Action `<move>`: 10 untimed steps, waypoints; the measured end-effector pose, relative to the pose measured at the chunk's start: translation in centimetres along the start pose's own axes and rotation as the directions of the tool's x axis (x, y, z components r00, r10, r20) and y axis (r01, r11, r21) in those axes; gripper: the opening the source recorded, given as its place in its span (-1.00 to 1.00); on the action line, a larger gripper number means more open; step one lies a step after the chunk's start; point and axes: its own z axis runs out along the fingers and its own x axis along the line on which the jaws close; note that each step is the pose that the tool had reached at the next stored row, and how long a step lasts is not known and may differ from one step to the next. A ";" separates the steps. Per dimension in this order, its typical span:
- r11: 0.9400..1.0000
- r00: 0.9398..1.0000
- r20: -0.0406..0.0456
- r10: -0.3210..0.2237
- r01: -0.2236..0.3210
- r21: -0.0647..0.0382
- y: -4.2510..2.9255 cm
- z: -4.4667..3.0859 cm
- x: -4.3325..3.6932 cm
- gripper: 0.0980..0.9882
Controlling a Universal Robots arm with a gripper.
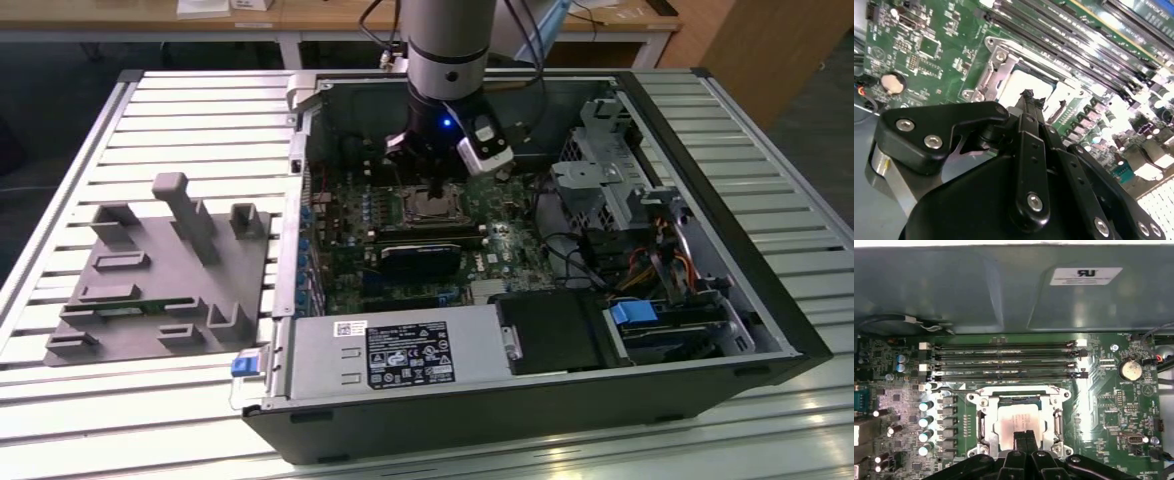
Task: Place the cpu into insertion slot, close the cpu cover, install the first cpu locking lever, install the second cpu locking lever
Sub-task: 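Install the first cpu locking lever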
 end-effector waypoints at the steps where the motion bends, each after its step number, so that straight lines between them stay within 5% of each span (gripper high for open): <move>1: 1.000 1.000 0.000 0.001 -0.001 -0.001 -0.01 -0.01 0.30 -0.98; 10: 1.000 1.000 0.000 0.003 -0.003 -0.006 -0.14 -0.08 3.28 -0.98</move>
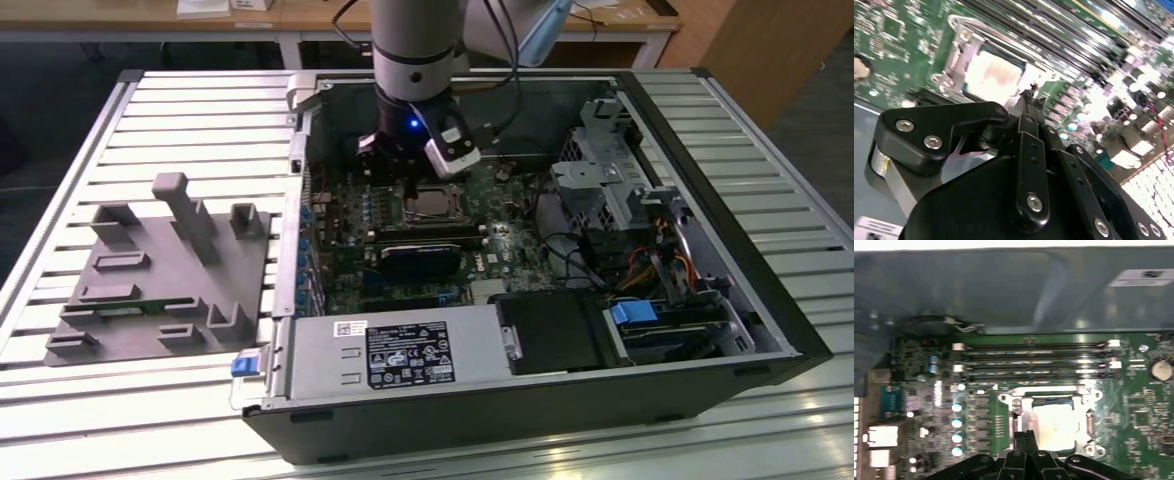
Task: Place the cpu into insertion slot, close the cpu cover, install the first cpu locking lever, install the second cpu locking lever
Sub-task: 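Install the first cpu locking lever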
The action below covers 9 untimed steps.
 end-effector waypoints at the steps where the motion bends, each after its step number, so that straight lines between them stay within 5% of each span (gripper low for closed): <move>1: 1.000 1.000 0.000 0.000 0.000 -0.001 -0.01 0.00 0.25 -0.98; 6: 1.000 1.000 0.000 0.001 -0.001 -0.009 -0.05 -0.02 1.21 -0.98; 9: 1.000 1.000 -0.001 0.002 -0.002 -0.031 -0.08 -0.04 1.75 -0.98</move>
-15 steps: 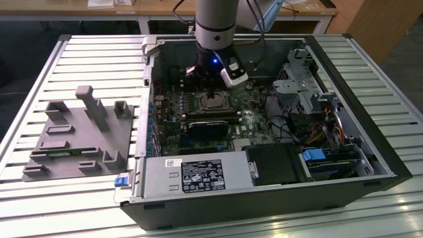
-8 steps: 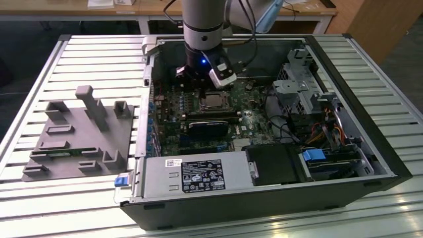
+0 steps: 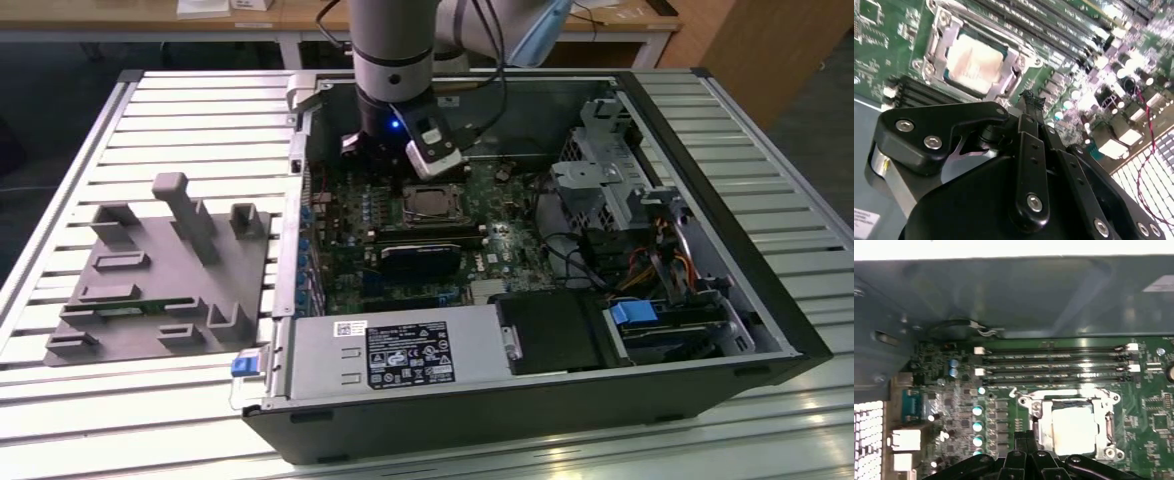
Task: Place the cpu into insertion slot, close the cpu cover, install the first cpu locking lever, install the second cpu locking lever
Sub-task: 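Install the first cpu locking lever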
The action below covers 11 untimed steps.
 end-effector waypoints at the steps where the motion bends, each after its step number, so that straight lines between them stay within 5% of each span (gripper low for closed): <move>1: 1.000 1.000 -0.001 0.000 0.000 -0.011 0.00 -0.01 0.12 -0.98; 5: 0.998 1.000 -0.003 0.001 -0.001 -0.057 -0.02 -0.05 0.58 -0.98; 11: 0.989 1.000 -0.007 0.003 -0.004 -0.146 -0.05 -0.07 1.12 -0.98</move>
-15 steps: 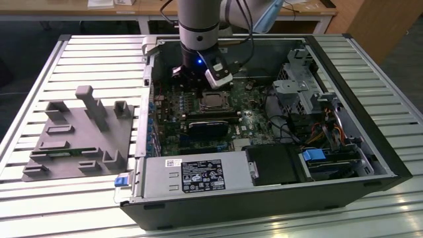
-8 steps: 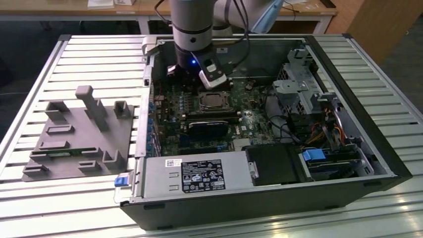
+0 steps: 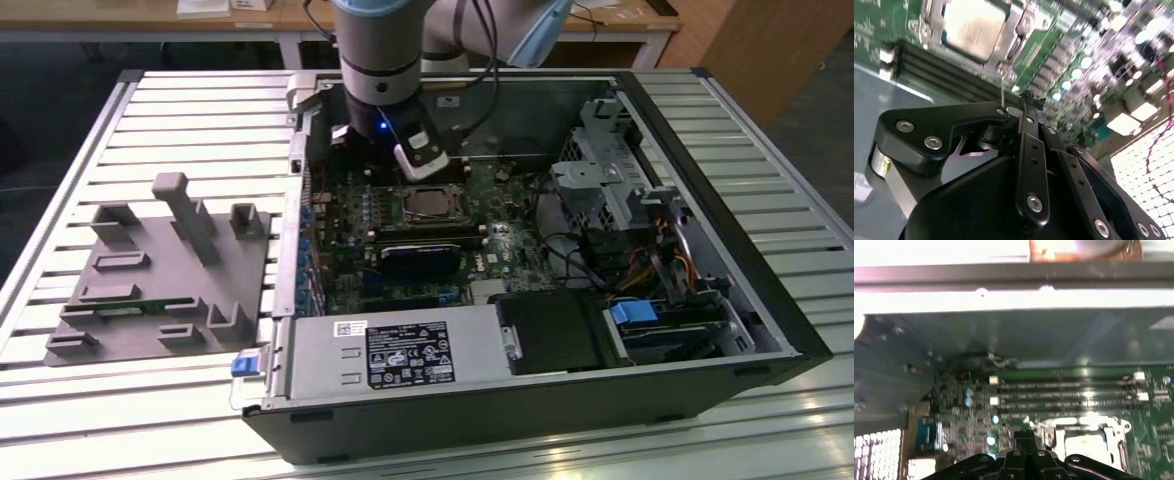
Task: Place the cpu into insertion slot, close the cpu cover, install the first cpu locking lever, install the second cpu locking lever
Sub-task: 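Install the first cpu locking lever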
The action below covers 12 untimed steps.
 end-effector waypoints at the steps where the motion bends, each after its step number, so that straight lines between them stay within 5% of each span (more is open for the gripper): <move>1: 1.000 1.000 -0.001 0.000 0.000 -0.015 0.00 0.00 0.05 -0.98; 3: 0.999 1.000 -0.002 0.001 -0.001 -0.043 -0.01 0.00 0.15 -0.98; 6: 0.998 1.000 -0.003 0.002 -0.002 -0.065 -0.01 0.00 0.20 -0.98; 12: 0.998 1.000 -0.003 0.001 -0.002 -0.066 -0.01 0.00 0.05 -0.98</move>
